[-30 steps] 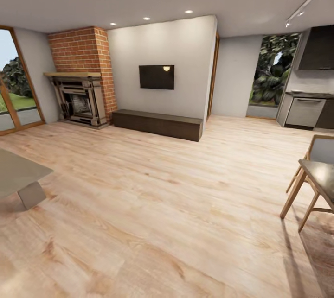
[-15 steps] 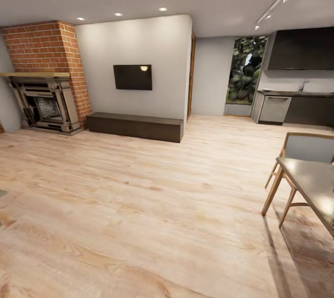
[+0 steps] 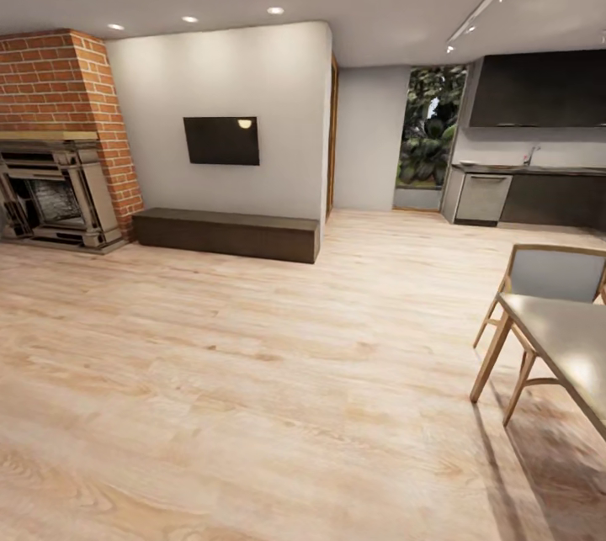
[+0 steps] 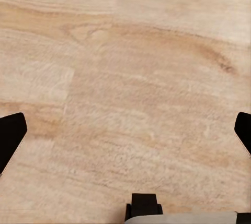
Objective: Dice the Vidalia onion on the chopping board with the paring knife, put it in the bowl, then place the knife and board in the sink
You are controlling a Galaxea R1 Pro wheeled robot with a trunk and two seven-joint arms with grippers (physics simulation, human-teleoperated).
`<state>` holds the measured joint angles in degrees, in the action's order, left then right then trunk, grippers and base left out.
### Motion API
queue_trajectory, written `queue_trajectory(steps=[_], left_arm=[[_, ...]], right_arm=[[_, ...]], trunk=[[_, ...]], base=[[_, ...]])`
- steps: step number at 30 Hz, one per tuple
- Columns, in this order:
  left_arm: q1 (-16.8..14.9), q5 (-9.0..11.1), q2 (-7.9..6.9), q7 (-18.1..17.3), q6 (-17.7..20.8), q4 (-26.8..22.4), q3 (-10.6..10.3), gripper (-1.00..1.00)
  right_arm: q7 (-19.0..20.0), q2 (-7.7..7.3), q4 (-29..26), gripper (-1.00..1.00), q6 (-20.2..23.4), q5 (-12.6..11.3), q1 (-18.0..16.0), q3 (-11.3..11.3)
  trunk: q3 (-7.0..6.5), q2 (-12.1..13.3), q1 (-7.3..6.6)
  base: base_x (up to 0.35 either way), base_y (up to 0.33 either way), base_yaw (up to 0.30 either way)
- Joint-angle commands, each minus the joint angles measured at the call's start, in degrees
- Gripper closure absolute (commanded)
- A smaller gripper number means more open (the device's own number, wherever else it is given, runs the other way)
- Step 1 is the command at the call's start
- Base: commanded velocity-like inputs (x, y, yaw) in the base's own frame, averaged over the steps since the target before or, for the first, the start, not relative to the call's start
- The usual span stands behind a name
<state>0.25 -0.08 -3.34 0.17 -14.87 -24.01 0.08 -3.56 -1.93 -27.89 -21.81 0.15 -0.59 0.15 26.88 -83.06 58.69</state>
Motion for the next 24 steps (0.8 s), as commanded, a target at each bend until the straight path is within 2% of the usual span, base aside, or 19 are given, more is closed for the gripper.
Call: queue_trajectory(steps=[1, 7, 24], left_arm=[[0.02, -0.01, 0.00, 0.01, -0.08, -0.07, 0.00, -1.00], [0.02, -0.01, 0.00, 0.02, -0.08, -0.07, 0.00, -1.00], [0.02, -0.01, 0.00, 0.02, -0.10, -0.07, 0.00, -1.00]], right_arm=[[-0.17, 0.00, 0.03, -1.00, -0.16, 0.02, -0.03, 0.02], [-0.21, 0.00, 0.03, -1.00, -0.19, 0.02, -0.03, 0.02], [-0.19, 0.00, 0.03, -1.00, -0.20, 0.02, -0.03, 0.02]], trunk=[[0.05, -0.02, 0.03], [0.05, -0.02, 0.03], [0.05, -0.02, 0.03]], base=[[0.327, 0.000, -0.001], [0.327, 0.000, -0.101], [0.327, 0.000, -0.239]])
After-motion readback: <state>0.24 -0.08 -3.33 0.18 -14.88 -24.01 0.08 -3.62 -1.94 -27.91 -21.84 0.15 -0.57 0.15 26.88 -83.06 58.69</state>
